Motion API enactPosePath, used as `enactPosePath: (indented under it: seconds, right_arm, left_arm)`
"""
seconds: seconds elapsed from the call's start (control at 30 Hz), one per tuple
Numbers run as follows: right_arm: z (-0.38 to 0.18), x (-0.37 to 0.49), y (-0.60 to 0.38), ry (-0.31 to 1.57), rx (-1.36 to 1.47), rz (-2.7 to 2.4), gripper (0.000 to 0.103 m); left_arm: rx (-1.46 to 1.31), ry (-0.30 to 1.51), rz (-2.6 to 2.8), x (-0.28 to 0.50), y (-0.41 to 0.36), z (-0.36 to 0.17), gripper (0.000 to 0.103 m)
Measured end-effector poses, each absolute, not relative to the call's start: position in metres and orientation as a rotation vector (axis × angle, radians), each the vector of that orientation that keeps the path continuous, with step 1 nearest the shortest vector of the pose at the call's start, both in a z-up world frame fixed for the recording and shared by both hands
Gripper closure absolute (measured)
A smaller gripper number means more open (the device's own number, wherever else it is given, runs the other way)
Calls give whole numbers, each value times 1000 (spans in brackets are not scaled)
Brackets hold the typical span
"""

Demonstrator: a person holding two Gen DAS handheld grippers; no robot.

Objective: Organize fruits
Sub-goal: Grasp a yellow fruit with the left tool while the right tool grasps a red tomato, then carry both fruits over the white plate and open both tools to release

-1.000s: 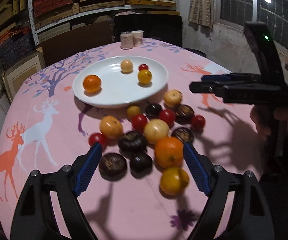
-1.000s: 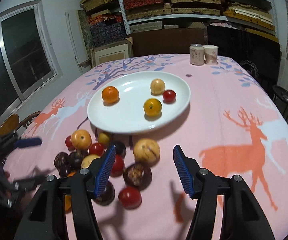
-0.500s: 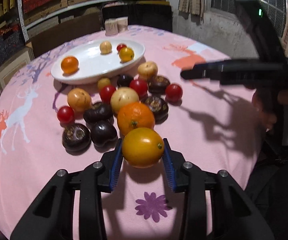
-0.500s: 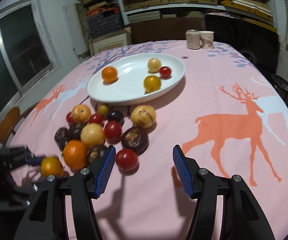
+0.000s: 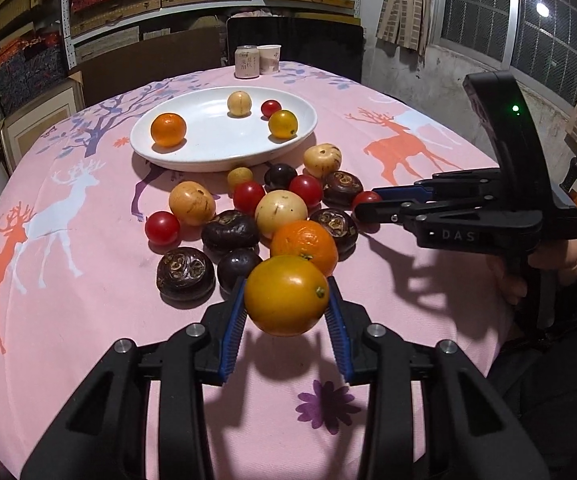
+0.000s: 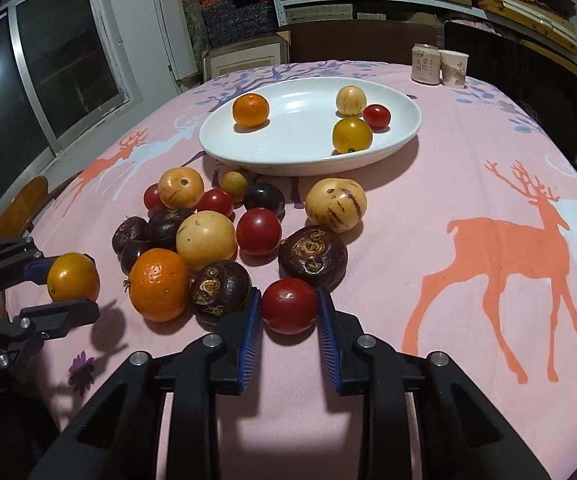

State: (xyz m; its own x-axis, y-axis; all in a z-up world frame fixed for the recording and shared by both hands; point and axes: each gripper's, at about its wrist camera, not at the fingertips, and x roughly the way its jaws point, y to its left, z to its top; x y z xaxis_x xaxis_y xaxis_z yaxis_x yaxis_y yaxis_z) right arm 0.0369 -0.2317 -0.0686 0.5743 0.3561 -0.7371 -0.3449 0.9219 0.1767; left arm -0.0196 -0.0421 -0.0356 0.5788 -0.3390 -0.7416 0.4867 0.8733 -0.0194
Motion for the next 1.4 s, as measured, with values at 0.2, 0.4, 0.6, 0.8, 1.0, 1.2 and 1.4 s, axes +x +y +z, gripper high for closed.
enactPosePath:
  seconds: [0.2,0.4,0.6,0.8,1.0,1.2,1.4]
  right_arm:
    - [-63,31,-236,853,25,398,76]
    - [-43,25,-244,802,59,417,76]
    - [-20,43,-257,766,99,411,75]
    - [9,92,-266,738,161,408,75]
    - [23,149,-252,736,163,394,75]
    - [18,189,-239,749,141,382,75]
    - [1,215,-233,786,140,358,75]
  left_arm:
    - [177,820,-471,-16,-37,-36,66]
    - [142,804,-460,-11,-29,-28,66]
    - [134,770,-450,14,-29,-9,66]
    - [133,729,-437,66,-41,12,66]
    - [133,758,-396,137,-55,10,66]
    - [144,812,-367,183,-61,-9,66]
    - [128,853,-359,207,-62,-26,66]
